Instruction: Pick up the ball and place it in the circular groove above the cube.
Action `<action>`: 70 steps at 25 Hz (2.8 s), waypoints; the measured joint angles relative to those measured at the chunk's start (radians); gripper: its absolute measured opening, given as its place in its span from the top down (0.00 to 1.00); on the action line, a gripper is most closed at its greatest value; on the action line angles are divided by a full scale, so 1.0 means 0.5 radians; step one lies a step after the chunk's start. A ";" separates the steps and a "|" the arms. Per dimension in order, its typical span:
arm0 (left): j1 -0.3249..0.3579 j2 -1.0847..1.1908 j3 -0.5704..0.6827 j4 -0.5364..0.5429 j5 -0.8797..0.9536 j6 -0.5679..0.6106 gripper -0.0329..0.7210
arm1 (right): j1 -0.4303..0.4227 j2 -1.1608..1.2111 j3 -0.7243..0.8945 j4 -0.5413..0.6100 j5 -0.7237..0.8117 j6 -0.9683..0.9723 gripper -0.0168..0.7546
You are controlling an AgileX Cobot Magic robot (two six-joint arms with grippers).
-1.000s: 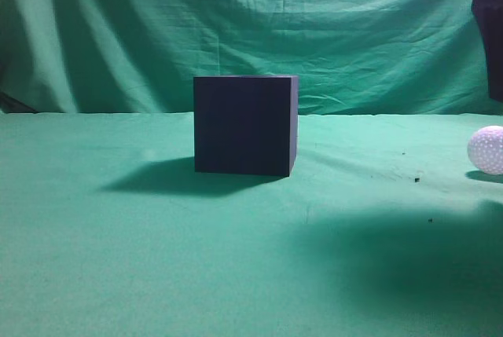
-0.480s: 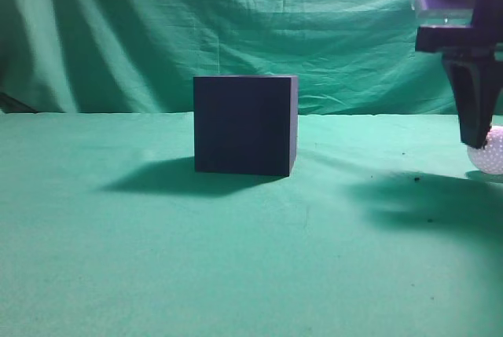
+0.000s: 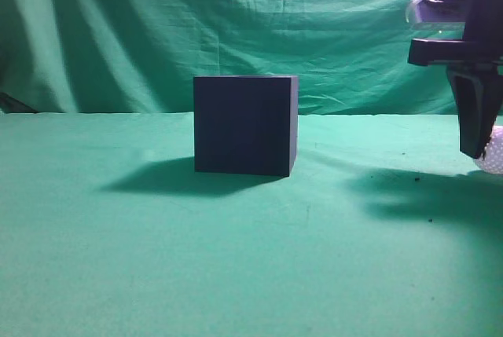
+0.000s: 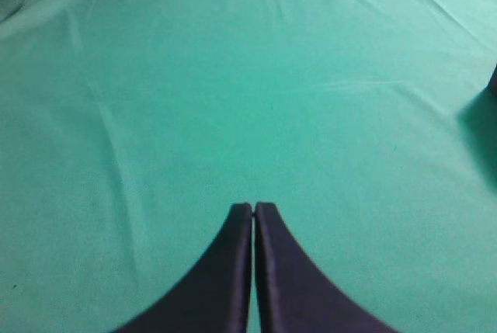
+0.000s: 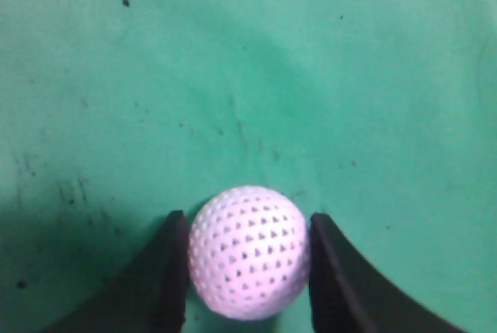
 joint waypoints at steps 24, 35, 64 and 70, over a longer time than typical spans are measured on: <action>0.000 0.000 0.000 0.000 0.000 0.000 0.96 | 0.773 0.140 -0.901 0.215 0.295 -0.135 0.61; 0.000 0.000 0.000 0.000 0.000 0.000 0.96 | 0.773 0.258 -0.950 0.159 0.235 -0.139 0.44; 0.000 0.000 0.000 0.000 0.000 0.000 0.96 | 0.773 -0.955 -0.819 0.024 0.906 0.077 0.98; 0.000 0.000 0.000 0.000 0.000 0.000 0.96 | 0.773 -1.608 -0.191 -0.056 0.799 0.204 0.98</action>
